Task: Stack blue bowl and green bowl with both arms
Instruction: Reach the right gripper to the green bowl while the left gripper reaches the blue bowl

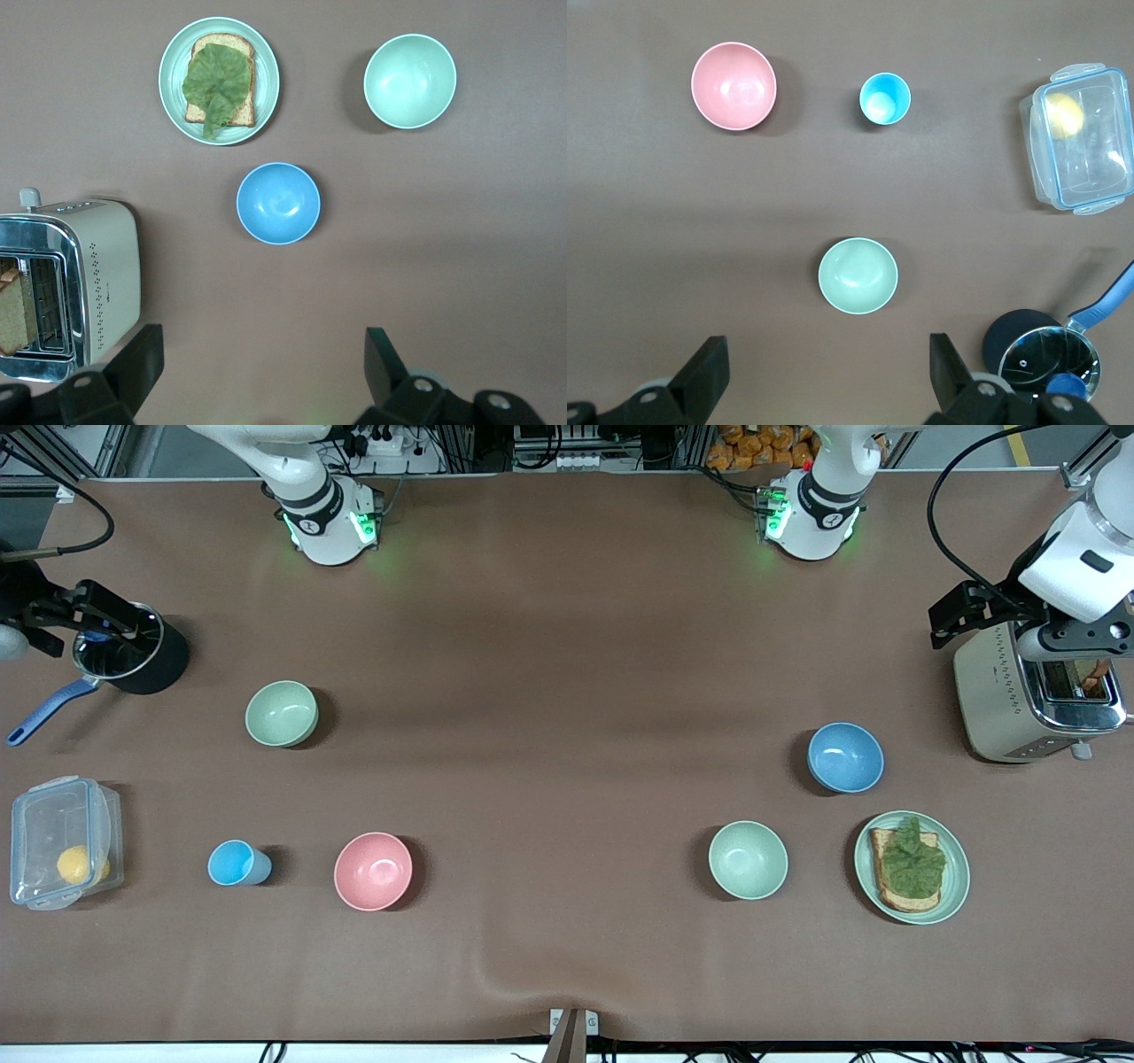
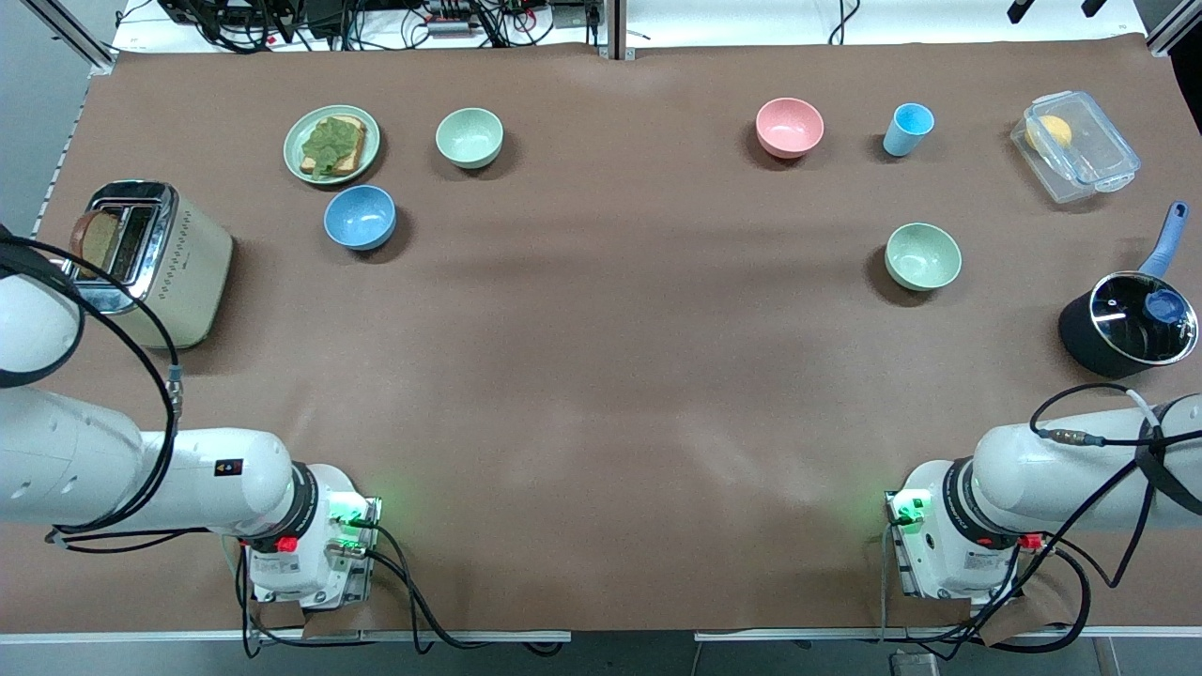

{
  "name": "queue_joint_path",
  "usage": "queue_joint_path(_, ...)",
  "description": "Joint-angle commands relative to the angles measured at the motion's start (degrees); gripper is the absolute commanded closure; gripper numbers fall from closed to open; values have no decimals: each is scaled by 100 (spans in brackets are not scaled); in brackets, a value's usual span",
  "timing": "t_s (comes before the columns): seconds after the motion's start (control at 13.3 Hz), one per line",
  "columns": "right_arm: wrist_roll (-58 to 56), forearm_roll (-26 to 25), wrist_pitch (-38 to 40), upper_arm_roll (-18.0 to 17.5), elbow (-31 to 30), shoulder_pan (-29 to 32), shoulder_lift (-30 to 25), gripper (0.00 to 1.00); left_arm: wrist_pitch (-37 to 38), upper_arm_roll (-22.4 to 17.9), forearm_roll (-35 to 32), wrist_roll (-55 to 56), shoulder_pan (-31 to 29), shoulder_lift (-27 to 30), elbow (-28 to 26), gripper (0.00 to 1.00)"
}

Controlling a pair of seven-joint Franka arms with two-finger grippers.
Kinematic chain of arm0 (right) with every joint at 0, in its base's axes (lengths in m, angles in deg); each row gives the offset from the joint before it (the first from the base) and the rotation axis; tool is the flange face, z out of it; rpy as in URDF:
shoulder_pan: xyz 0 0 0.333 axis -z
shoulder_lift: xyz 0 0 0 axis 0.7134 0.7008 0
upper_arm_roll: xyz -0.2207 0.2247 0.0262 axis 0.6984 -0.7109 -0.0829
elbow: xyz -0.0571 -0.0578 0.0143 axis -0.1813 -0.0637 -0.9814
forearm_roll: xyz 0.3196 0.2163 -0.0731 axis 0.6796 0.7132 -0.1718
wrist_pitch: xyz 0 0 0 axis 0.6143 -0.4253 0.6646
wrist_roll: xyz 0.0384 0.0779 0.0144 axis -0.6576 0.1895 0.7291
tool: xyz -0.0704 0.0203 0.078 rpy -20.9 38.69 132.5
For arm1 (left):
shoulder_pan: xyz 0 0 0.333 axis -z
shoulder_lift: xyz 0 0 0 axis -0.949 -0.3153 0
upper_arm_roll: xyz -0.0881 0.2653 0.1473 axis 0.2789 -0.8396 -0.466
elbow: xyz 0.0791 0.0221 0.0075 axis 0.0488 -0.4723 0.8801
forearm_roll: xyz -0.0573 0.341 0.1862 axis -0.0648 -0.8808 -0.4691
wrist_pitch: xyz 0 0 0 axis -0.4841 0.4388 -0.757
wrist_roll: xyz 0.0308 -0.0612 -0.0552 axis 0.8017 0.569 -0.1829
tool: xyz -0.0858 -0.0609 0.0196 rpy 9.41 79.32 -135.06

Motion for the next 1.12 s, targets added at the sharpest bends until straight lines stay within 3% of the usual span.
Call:
queue_joint_path(0.0, 11, 79, -28, 3, 2, -5, 40, 0, -11, -24, 121, -174, -55, 147, -144, 0)
queue_joint_path(0.3, 3, 88, -116, -23, -60, -14, 84, 0, -90, -59, 121, -183, -248, -204, -82, 0)
queue_joint_path(0.6, -103, 97, -369, -32, -453, 3, 313, 0, -695, -59, 157, -209, -688, -1126, -292, 0)
queue_joint_path(1.05, -595, 88, -1266, -14, -1473, 320, 594, 0, -3549, -33, 139, -148, -960, -1356, -2505, 0)
